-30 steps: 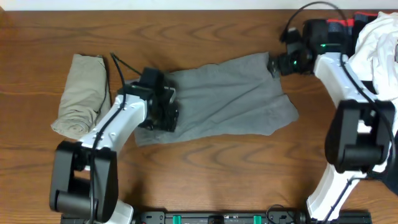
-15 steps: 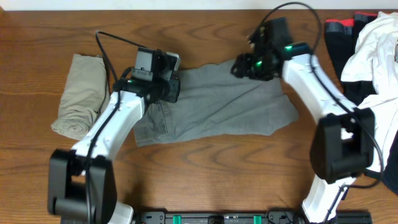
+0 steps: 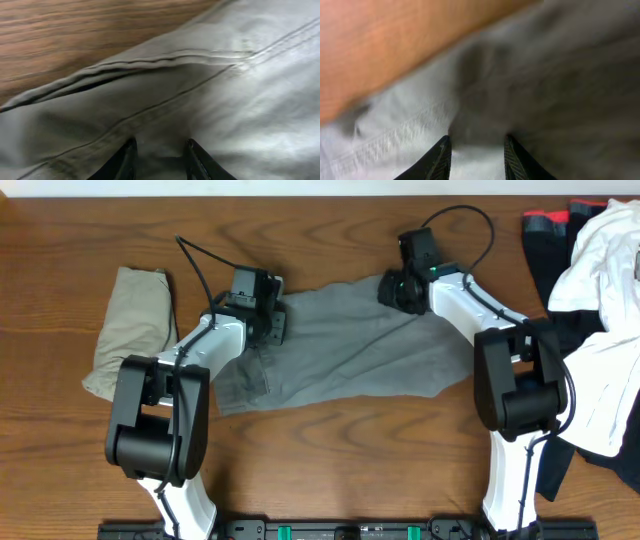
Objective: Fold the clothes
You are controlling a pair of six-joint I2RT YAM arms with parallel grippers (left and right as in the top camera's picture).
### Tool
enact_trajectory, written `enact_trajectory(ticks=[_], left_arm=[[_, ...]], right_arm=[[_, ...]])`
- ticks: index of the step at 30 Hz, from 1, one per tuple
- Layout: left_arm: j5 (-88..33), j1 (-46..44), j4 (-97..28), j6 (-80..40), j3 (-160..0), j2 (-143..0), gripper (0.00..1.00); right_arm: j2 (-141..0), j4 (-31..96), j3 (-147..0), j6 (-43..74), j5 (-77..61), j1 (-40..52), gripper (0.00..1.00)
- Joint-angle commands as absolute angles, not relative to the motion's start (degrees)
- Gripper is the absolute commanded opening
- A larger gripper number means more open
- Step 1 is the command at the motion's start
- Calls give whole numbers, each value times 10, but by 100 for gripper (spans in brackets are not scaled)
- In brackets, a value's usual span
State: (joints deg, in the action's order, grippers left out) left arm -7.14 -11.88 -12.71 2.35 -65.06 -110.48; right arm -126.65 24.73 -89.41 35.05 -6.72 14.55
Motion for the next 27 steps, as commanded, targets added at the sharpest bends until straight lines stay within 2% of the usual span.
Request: enact_trajectory(ticks=[1,9,13,18,20,24,27], left_arm=[[-53,-105,-132,14,-647,-1109,33],[-53,-94,-145,14,-647,-1109,33],[-53,-94,-145,1,-648,-1106,34],[-53,-94,-145,-4,-649,-1065,50],[-53,-94,-150,-9,-652,-1032,60],[-53,-94,-165,-20,-655,-950,72],[-53,-94,-203,-62,-655,-892,75]], right_arm=[[-1279,219,-890,371,-18,116,34],[-1279,175,-890,383,-23,33,39],[-1272,142,-891,279,-152,-14,42],[-1233,152,-891,194,-329,-65,57],[-1211,171,-891,177,-381,-83,63],[-1180,230,-891,128,-422,-106,72],[-1176,294,-891,72,-422,-113,75]])
